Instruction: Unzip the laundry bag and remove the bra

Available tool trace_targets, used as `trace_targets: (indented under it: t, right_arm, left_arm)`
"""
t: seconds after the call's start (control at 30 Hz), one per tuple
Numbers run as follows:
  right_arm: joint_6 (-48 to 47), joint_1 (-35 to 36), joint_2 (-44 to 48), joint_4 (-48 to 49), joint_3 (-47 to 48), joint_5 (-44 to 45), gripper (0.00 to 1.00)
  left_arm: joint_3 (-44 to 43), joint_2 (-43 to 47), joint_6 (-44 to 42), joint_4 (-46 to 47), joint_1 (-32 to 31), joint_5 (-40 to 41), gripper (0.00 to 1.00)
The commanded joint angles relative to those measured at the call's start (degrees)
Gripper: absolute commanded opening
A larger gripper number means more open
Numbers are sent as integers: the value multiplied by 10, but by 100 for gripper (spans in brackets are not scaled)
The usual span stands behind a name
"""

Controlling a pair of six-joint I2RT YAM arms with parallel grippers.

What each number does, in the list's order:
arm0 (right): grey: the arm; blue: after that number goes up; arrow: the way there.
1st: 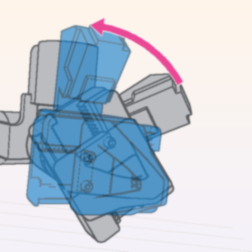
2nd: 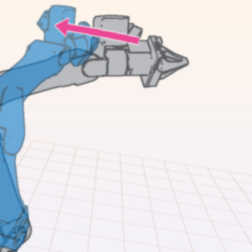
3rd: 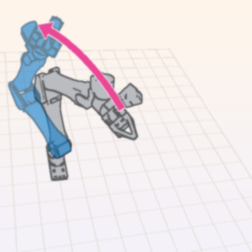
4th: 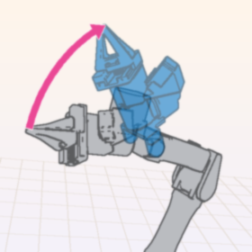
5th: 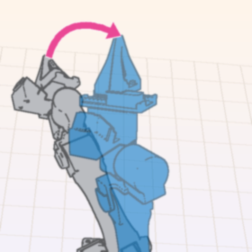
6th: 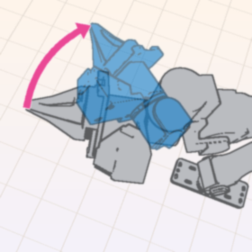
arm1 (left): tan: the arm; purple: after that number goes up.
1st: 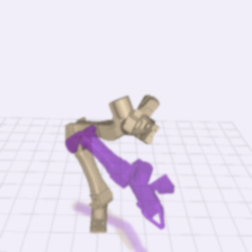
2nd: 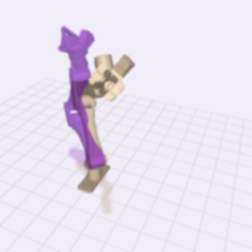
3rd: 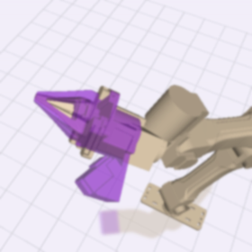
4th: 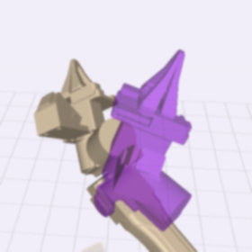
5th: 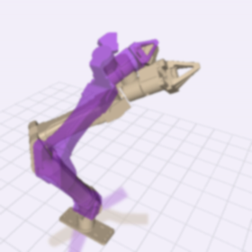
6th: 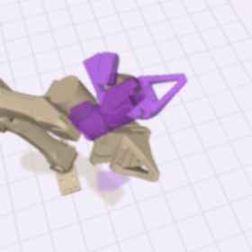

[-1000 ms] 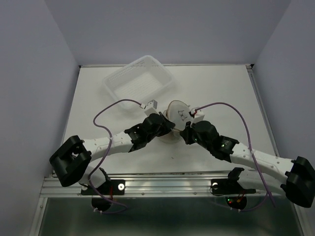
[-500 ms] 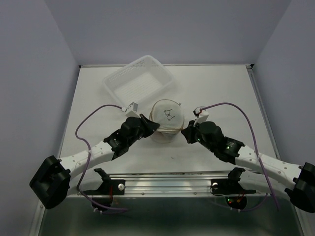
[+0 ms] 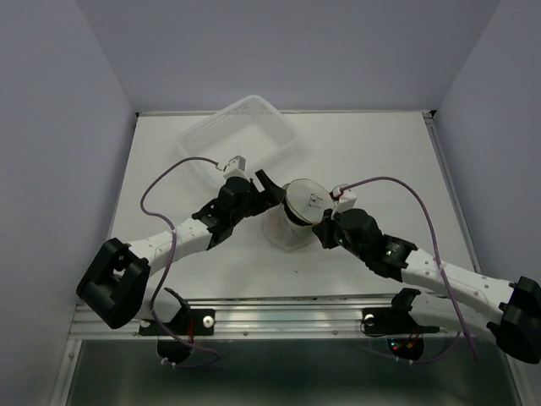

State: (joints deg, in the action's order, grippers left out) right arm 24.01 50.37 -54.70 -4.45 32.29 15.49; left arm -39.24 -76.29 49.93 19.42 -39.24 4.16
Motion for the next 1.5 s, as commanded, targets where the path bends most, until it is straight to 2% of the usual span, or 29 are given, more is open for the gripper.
trace_targets:
  t: [0.0,0.2,0.37,0.63,0.77,0.83,0.87,0.93,1.0,1.17,1.47]
  right_arm:
    - [12,-4,-18,37,9,3,1]
    - [26,-4,-65,73,22,-18,1]
    - [24,-4,-75,82,27,-18,1]
    - [22,-4,-90,87,35,-21,1]
    - [23,-4,-88,88,34,-22,1]
    - [23,-4,-86,87,30,-22,1]
    - [22,-4,-80,86,30,-18,1]
    - [19,-4,-72,82,24,-9,1]
    - [14,-4,-56,73,20,12,1]
    - [-5,-4,-22,46,12,69,1]
    - [-6,-30,24,-20,5,154,1]
  left_arm:
    - [-46,4,-21,17,5,8,97]
    - [-19,55,6,0,-10,4,99]
    - [26,92,50,-4,-67,47,98]
    - [-5,4,69,3,-124,74,93]
    - [-24,-26,61,1,-124,79,76]
    - [-35,-29,56,-10,-124,89,54]
    - [-36,-25,55,-18,-124,94,34]
    - [-33,-15,52,-27,-124,104,14]
    - [-25,4,47,-39,-123,118,0]
    - [0,65,19,-54,-108,115,0]
    - [82,199,-55,-102,-21,56,0]
